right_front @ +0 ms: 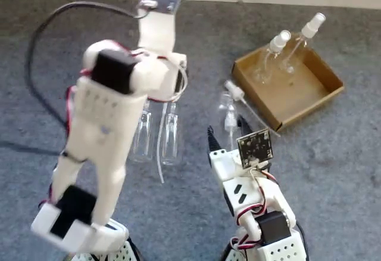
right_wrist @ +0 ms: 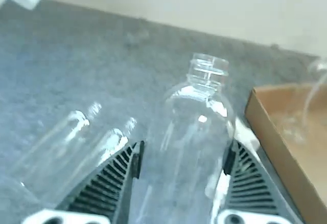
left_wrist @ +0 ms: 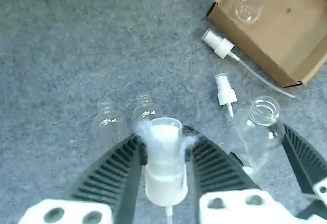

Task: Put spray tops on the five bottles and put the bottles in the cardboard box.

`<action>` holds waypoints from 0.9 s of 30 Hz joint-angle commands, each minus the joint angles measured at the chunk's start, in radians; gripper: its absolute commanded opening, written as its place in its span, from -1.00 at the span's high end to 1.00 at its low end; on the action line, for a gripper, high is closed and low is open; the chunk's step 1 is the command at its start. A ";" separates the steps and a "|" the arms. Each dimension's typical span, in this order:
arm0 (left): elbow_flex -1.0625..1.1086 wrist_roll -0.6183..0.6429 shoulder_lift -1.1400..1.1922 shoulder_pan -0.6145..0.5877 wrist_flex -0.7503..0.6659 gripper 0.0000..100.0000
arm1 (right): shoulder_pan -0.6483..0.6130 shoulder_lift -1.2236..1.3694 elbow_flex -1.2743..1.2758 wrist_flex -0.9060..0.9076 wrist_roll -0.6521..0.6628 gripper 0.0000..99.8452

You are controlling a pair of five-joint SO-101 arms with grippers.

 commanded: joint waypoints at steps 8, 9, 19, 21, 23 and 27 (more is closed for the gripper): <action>0.154 -0.017 -0.338 -0.005 -0.173 0.99 | -0.061 -0.012 0.145 -0.249 -0.005 0.67; 0.174 -0.017 -0.364 -0.005 -0.196 0.99 | -0.061 -0.012 0.162 -0.269 -0.005 0.67; 0.567 -0.017 -0.653 -0.005 -0.591 0.99 | -0.059 -0.007 0.216 -0.334 -0.005 0.67; 0.687 -0.017 -0.716 -0.005 -0.730 0.99 | -0.059 -0.002 0.216 -0.332 -0.005 0.67; 0.819 -0.017 -0.782 -0.004 -0.879 0.99 | -0.059 -0.002 0.216 -0.332 -0.005 0.67; 1.056 -0.015 -0.915 0.042 -1.138 0.99 | -0.058 -0.002 0.216 -0.331 0.011 0.67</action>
